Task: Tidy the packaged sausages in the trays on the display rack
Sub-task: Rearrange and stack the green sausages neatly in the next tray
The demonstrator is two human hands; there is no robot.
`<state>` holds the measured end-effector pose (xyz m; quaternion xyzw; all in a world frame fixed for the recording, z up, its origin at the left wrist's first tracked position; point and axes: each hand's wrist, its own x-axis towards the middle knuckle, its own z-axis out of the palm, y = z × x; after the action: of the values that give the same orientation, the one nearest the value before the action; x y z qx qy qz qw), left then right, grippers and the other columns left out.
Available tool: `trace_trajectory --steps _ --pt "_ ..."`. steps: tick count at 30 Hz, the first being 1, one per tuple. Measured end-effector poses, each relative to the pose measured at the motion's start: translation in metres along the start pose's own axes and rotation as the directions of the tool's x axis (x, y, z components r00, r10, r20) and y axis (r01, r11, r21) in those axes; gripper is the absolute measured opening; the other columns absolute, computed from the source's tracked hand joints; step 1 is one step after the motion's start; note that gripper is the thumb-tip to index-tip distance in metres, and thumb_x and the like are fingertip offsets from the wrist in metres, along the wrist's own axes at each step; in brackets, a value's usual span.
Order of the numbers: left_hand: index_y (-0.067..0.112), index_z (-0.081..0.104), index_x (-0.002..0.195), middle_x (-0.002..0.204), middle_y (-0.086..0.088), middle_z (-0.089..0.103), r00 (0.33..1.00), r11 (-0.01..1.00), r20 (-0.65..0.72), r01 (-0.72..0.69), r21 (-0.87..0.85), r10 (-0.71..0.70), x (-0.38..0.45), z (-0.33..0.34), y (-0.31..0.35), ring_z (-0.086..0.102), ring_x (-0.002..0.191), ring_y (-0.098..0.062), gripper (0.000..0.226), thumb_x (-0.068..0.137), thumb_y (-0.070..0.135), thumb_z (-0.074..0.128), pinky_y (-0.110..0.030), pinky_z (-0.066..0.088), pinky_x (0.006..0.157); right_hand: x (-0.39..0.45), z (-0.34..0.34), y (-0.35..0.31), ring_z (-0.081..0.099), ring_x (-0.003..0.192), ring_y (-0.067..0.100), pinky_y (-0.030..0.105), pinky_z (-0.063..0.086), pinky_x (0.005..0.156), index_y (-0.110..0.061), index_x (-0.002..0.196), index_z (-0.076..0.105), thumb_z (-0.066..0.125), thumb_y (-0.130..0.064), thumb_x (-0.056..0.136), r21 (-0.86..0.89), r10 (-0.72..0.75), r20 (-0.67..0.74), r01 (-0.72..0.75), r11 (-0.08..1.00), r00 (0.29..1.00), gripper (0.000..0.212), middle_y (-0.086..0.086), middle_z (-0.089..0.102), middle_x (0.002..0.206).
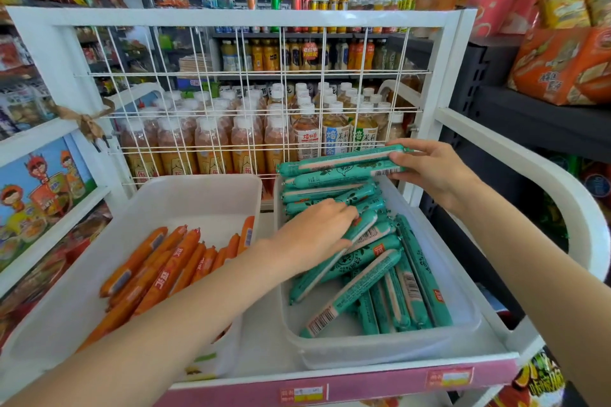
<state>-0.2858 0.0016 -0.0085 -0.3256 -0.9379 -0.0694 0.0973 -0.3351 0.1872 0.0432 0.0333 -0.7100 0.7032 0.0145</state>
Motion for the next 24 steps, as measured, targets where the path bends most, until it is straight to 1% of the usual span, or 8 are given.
trace_trajectory --steps 3,5,10,12,14,17,21,24 --pt "0.010 0.036 0.136 0.131 -0.004 0.046 0.998 0.993 -0.009 -0.065 0.100 0.066 -0.001 0.004 -0.004 0.039 0.121 -0.018 0.049 0.094 0.030 0.048 -0.025 0.028 0.101 0.011 0.006 0.001 0.063 0.083 0.023 0.022 0.058 0.066 -0.002 0.111 0.060 0.057 0.001 0.087 -0.096 0.107 0.134 -0.094 0.991 0.985 0.025 0.022 0.058 0.118" --pt "0.012 0.030 0.140 0.135 -0.004 0.043 0.999 0.992 0.006 -0.052 0.116 0.052 -0.005 0.006 -0.008 0.038 0.124 -0.019 0.052 0.095 0.032 0.045 -0.028 0.030 0.104 0.017 0.014 0.008 0.063 0.078 0.022 0.021 0.057 0.064 -0.002 0.112 0.059 0.059 -0.002 0.086 -0.346 0.168 0.176 -0.099 0.933 0.970 0.026 0.022 0.053 0.125" --pt "0.017 0.014 0.146 0.135 -0.007 0.047 0.990 0.998 0.130 0.058 0.025 -0.061 -0.013 0.008 -0.006 0.052 0.115 -0.023 0.072 0.089 0.033 0.056 -0.036 0.046 0.091 0.024 0.022 0.016 0.059 0.085 0.021 0.025 0.044 0.083 -0.009 0.117 0.062 0.059 -0.023 0.090 -0.863 -0.090 0.167 0.190 0.468 0.982 0.031 0.013 0.060 0.119" --pt "0.020 0.015 0.146 0.135 -0.006 0.049 0.991 0.995 0.099 0.093 -0.036 -0.089 -0.013 0.006 -0.008 0.054 0.113 -0.021 0.071 0.090 0.030 0.056 -0.034 0.046 0.091 0.018 0.019 0.012 0.059 0.096 0.022 0.027 0.043 0.087 -0.008 0.112 0.065 0.055 -0.020 0.092 -0.883 -0.181 0.184 0.243 0.401 0.966 0.026 0.010 0.064 0.115" --pt "0.023 0.017 0.146 0.136 -0.004 0.048 0.993 0.988 0.003 0.118 -0.097 -0.118 -0.012 0.002 -0.012 0.053 0.114 -0.019 0.067 0.091 0.025 0.054 -0.031 0.046 0.090 0.011 0.012 0.005 0.059 0.083 0.018 0.026 0.046 0.083 -0.005 0.104 0.067 0.055 -0.016 0.092 -0.854 -0.200 0.192 0.264 0.448 0.961 0.021 0.008 0.067 0.098" --pt "0.029 0.016 0.146 0.135 -0.003 0.046 0.987 0.989 -0.093 0.123 -0.083 -0.131 -0.007 0.001 -0.020 0.054 0.110 -0.019 0.064 0.093 0.021 0.051 -0.032 0.051 0.083 -0.010 -0.002 -0.007 0.061 0.062 0.014 0.022 0.052 0.065 -0.005 0.086 0.068 0.061 -0.018 0.087 -0.796 -0.002 0.357 0.306 0.522 0.934 0.014 0.005 0.067 0.074" --pt "0.034 0.015 0.146 0.124 -0.003 0.040 0.996 0.988 0.046 0.075 0.136 -0.082 -0.002 0.017 -0.019 0.044 0.113 -0.023 0.062 0.094 0.018 0.047 -0.038 0.045 0.090 -0.034 -0.004 0.002 0.059 0.073 0.005 0.022 0.048 0.076 -0.017 0.086 0.070 0.072 -0.022 0.079 -0.795 0.311 0.591 0.474 0.377 0.744 0.009 -0.001 0.066 0.086" --pt "0.028 0.019 0.146 0.123 -0.003 0.037 0.993 0.988 0.019 0.110 0.107 -0.112 0.003 0.018 -0.024 0.040 0.114 -0.020 0.067 0.090 0.021 0.055 -0.034 0.041 0.095 -0.040 -0.003 0.021 0.053 0.100 0.019 0.036 0.043 0.092 -0.040 0.085 0.061 0.075 -0.018 0.074 -0.802 0.293 0.596 0.535 0.266 0.748 0.028 0.004 0.051 0.111"
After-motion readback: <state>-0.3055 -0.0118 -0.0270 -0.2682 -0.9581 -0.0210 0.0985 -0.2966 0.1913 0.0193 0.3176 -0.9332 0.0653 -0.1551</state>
